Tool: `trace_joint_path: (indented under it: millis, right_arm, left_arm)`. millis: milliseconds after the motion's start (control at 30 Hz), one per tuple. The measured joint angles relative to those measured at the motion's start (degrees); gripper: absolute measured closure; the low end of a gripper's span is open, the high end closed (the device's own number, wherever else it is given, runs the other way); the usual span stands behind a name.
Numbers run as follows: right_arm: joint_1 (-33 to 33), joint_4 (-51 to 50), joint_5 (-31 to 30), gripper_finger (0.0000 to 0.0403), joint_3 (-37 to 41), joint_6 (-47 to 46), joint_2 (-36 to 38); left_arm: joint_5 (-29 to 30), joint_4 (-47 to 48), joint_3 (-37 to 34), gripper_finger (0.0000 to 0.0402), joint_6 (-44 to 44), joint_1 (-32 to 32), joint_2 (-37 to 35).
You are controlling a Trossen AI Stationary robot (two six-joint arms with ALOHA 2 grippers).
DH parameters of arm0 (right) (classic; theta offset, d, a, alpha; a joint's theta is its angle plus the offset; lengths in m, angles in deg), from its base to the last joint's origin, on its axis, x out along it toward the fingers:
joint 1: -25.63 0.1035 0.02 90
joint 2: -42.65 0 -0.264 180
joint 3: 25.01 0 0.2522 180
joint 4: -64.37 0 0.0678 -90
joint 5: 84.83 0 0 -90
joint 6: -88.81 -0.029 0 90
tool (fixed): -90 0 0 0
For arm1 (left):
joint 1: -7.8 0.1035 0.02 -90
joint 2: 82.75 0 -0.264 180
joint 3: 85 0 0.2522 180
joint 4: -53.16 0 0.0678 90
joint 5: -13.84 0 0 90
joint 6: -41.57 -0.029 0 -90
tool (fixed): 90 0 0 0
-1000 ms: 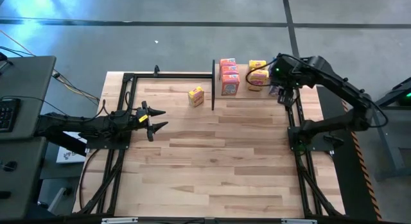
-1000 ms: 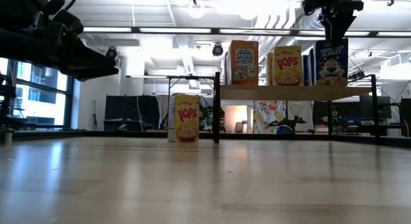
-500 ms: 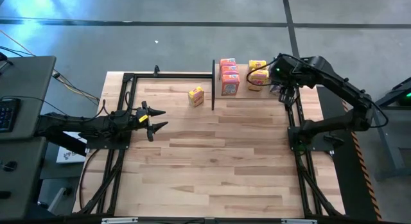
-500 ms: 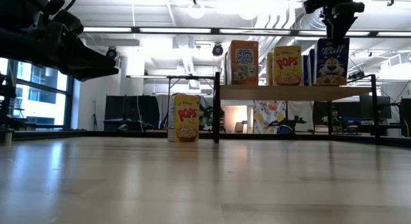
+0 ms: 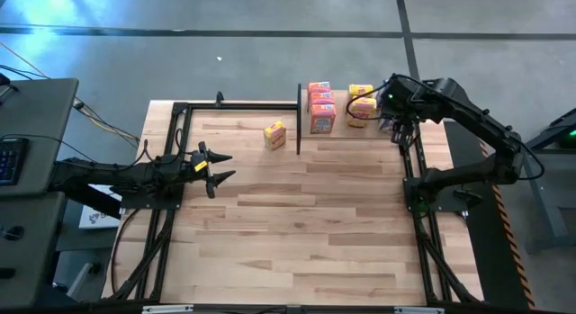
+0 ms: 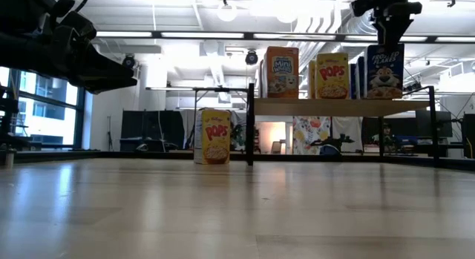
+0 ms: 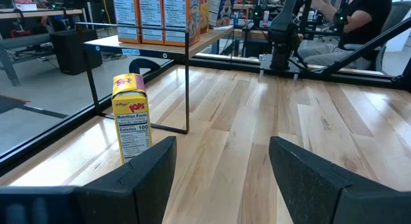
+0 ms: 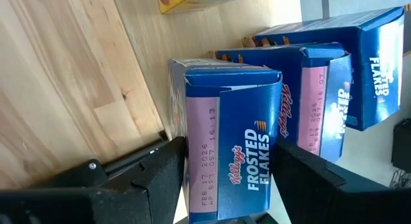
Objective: Stack cereal on shelf
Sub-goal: Put the blue cereal box on the shelf aligned with the other blue cereal boxes
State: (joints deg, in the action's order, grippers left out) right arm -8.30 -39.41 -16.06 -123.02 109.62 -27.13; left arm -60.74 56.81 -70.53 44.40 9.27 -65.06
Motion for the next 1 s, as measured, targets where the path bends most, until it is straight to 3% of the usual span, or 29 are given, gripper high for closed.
trace_joint_path:
  millis: [733, 1000]
  right_arm:
    - [0.2, 0.0, -0.6, 0.0189, 0.0, -4.3, -2.2]
    - [0.2, 0.0, -2.3, 0.0151, 0.0, -4.3, -2.2]
  left_arm:
    - [0.0, 0.0, 0.0, 0.0163, 0.0, 0.0, 0.0]
    - [0.0, 0.0, 0.0, 0.0163, 0.0, 0.0, 0.0]
